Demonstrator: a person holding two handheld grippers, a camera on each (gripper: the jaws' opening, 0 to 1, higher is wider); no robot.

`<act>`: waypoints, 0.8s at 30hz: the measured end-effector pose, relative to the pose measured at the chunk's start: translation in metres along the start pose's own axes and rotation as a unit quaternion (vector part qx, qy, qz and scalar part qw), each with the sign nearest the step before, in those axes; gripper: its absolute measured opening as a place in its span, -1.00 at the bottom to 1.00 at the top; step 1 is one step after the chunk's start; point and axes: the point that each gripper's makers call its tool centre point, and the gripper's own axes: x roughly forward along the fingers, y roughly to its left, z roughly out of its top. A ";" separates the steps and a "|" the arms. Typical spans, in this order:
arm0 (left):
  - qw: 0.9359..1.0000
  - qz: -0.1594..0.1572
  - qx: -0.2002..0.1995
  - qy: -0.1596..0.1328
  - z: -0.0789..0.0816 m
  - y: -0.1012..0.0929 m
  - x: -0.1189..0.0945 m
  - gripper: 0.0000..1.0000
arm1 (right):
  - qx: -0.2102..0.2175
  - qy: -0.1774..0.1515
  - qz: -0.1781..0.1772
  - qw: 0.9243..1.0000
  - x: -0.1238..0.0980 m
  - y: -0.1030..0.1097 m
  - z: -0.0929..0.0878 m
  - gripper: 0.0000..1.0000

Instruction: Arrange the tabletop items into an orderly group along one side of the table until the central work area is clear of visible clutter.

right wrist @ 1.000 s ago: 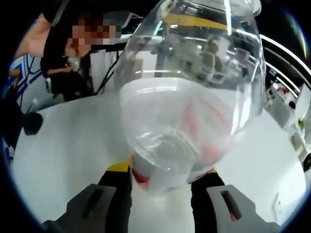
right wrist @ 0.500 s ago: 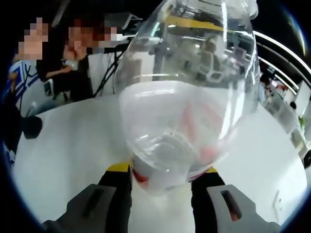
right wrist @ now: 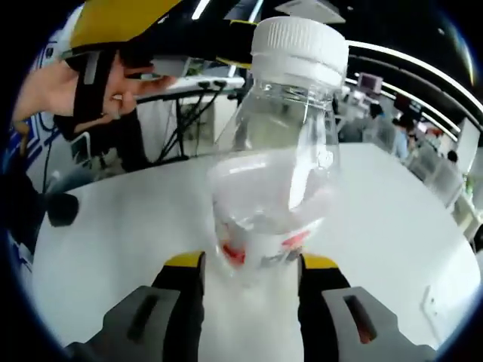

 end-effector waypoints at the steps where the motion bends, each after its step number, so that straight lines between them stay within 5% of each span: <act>1: 1.000 0.002 0.002 0.008 -0.003 -0.001 -0.004 -0.15 | -0.001 0.000 -0.002 1.000 -0.004 0.002 -0.003 -0.10; 4: 1.000 0.012 0.006 0.016 -0.010 -0.009 -0.020 -0.08 | 0.000 0.000 -0.004 1.000 -0.018 0.009 -0.013 -0.10; 7: 0.998 0.039 -0.030 -0.042 0.003 -0.022 -0.042 0.01 | 0.011 0.001 -0.013 1.000 -0.034 0.013 -0.026 -0.10; 13: 0.990 0.082 -0.065 -0.089 0.005 -0.056 -0.072 -0.02 | 0.026 -0.002 -0.034 0.999 -0.064 0.019 -0.041 -0.10; 24: 0.981 0.105 -0.124 -0.104 -0.020 -0.144 -0.079 -0.08 | 0.010 -0.029 -0.050 0.998 -0.117 0.050 -0.042 -0.11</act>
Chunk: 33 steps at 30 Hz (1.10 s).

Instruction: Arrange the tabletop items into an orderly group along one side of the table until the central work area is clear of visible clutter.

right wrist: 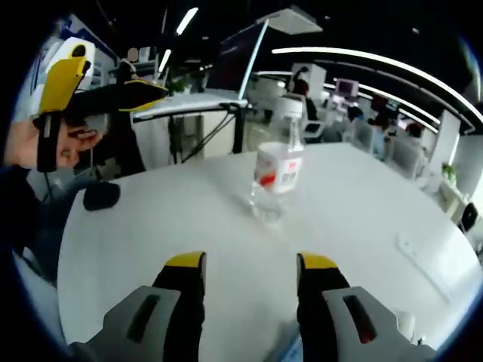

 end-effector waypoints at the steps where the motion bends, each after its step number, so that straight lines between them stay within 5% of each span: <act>1: 1.000 -0.009 -0.008 -0.006 -0.003 -0.010 -0.001 -0.08 | 0.002 0.000 0.001 1.000 -0.004 0.003 -0.003 -0.11; 5: 0.999 -0.025 0.004 0.021 -0.015 -0.028 -0.005 -0.10 | 0.004 0.008 -0.001 1.000 -0.021 0.011 -0.016 -0.12; 16: 1.000 -0.013 0.007 -0.005 -0.004 -0.042 -0.019 -0.12 | 0.032 0.008 -0.030 0.999 -0.064 0.017 -0.036 -0.12; 33: 0.999 0.023 0.043 0.016 -0.014 -0.044 -0.027 -0.13 | 0.072 -0.001 -0.066 0.995 -0.089 0.009 -0.044 -0.13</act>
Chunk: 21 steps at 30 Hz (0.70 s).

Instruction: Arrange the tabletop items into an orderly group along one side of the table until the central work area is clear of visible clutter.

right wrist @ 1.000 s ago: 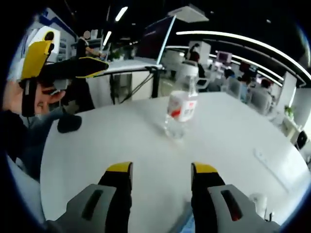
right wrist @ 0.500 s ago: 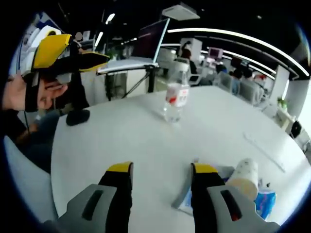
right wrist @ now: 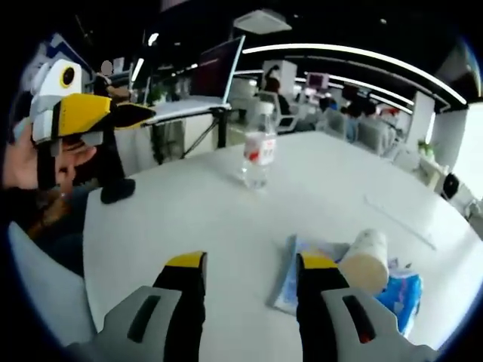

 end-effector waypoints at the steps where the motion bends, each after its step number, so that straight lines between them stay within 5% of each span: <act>1: 1.000 0.001 0.004 0.003 -0.001 -0.001 0.000 -0.13 | 0.003 0.001 -0.004 1.000 -0.003 -0.003 -0.002 -0.13; 21: 0.999 0.045 0.022 0.021 -0.014 -0.015 -0.017 -0.14 | 0.047 0.002 -0.061 0.997 -0.040 -0.046 -0.032 -0.14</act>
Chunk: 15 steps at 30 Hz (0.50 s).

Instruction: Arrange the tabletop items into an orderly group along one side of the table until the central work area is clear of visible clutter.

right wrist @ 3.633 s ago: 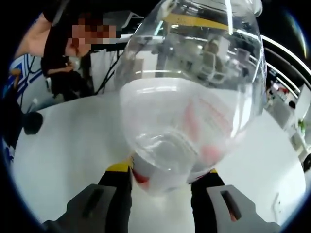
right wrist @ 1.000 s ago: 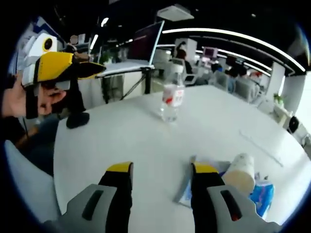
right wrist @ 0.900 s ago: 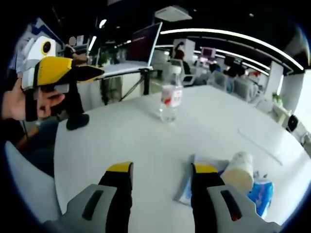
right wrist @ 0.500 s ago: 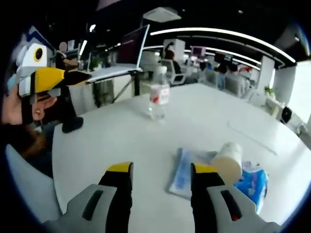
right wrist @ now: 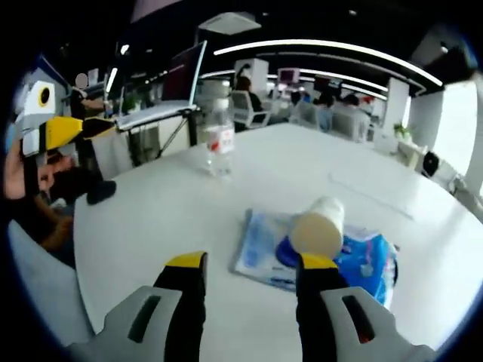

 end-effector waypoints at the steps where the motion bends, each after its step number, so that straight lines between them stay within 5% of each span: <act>1: 1.000 0.002 -0.001 0.002 -0.002 0.000 -0.001 -0.15 | 0.003 0.000 -0.002 1.000 -0.001 -0.002 -0.001 -0.14; 15: 0.999 0.033 -0.007 0.024 -0.022 -0.004 -0.013 -0.14 | 0.032 0.015 -0.032 0.999 -0.022 -0.048 -0.022 -0.13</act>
